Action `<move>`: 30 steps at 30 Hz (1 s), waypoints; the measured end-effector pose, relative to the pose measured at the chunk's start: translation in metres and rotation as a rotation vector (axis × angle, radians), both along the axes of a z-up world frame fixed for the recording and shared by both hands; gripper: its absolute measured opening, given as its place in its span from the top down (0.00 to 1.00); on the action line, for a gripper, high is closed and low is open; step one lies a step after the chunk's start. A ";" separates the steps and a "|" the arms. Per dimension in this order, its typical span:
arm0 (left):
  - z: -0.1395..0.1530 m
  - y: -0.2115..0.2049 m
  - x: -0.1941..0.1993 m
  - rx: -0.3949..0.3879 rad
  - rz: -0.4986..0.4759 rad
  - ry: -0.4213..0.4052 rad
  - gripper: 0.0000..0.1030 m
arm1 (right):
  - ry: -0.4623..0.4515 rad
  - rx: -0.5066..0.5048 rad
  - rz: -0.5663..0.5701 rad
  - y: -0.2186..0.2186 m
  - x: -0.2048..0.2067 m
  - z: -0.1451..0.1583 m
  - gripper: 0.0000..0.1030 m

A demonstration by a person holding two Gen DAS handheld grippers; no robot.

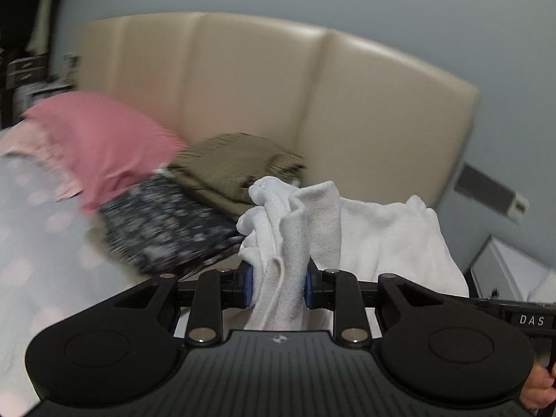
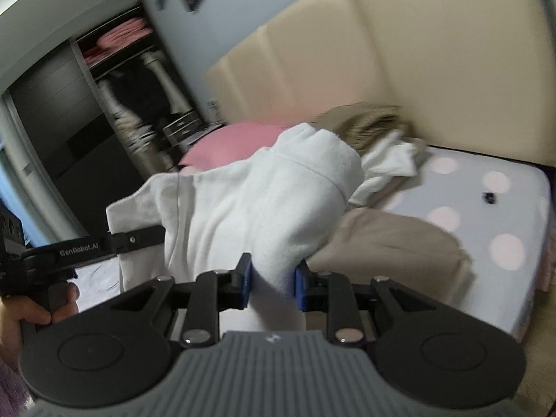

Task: Fold clothes
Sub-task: 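Lift the folded garment with both grippers and carry it toward the clothes stack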

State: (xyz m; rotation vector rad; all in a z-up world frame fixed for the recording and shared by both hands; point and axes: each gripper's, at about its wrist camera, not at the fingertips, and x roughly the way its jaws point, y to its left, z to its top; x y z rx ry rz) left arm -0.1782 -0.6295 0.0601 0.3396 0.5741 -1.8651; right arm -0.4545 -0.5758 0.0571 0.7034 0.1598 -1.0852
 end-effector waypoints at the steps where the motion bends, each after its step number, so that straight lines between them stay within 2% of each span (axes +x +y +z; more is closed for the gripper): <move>1: -0.004 -0.011 -0.011 0.004 -0.027 -0.018 0.77 | -0.006 0.014 -0.021 -0.007 -0.007 -0.005 0.74; 7: -0.030 -0.074 -0.049 0.036 -0.124 -0.073 0.77 | -0.007 0.063 -0.112 -0.047 -0.034 -0.026 0.74; 13: -0.061 -0.128 -0.072 0.091 -0.173 -0.104 0.77 | 0.069 0.106 -0.181 -0.089 -0.045 -0.050 0.75; 17: -0.088 -0.155 -0.081 0.149 -0.157 -0.111 0.76 | 0.153 0.125 -0.205 -0.107 -0.043 -0.076 0.75; 20: -0.110 -0.167 -0.084 0.187 -0.120 -0.119 0.73 | 0.164 0.177 -0.222 -0.121 -0.045 -0.096 0.74; 21: -0.113 -0.168 -0.083 0.198 -0.104 -0.114 0.72 | 0.161 0.190 -0.225 -0.125 -0.047 -0.100 0.74; 23: -0.114 -0.171 -0.082 0.212 -0.056 -0.120 0.61 | 0.153 0.215 -0.230 -0.132 -0.051 -0.108 0.73; 26: -0.109 -0.169 -0.073 0.209 0.003 -0.109 0.60 | 0.135 0.248 -0.230 -0.137 -0.056 -0.115 0.68; 28: -0.103 -0.164 -0.064 0.204 0.018 -0.092 0.58 | 0.068 0.273 -0.244 -0.136 -0.067 -0.115 0.59; 30: -0.099 -0.154 -0.059 0.195 0.036 -0.118 0.57 | -0.065 0.306 -0.281 -0.134 -0.087 -0.116 0.57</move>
